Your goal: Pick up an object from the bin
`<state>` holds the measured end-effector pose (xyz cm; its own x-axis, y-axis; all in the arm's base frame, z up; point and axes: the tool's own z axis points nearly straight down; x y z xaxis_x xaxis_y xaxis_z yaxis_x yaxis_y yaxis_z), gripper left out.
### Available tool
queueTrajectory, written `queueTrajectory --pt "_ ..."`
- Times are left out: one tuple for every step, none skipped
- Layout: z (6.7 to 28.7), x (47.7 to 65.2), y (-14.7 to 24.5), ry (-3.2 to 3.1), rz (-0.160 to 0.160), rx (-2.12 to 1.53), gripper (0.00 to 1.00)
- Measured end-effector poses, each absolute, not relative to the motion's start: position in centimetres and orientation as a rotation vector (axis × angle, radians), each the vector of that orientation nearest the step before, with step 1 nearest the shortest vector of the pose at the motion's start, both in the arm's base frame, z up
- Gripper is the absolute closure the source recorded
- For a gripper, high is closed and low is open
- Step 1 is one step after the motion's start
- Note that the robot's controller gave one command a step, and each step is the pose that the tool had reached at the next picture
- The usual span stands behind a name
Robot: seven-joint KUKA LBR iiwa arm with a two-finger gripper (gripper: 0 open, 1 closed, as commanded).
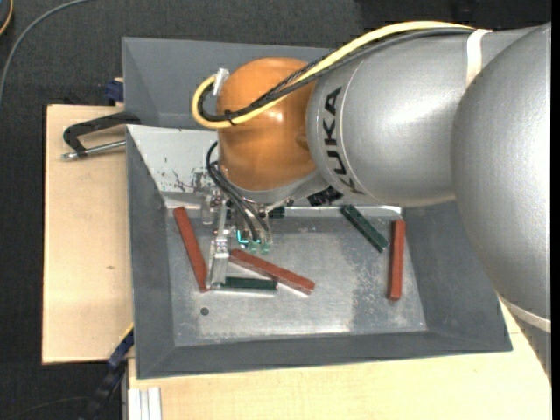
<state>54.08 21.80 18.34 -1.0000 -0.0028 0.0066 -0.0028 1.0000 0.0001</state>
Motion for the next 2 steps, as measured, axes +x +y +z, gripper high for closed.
queueTrajectory --pt "9.2 50.4 14.1 -3.133 0.006 -0.012 0.0" --pt "7.0 53.5 10.1 -3.147 -0.002 0.066 0.0"
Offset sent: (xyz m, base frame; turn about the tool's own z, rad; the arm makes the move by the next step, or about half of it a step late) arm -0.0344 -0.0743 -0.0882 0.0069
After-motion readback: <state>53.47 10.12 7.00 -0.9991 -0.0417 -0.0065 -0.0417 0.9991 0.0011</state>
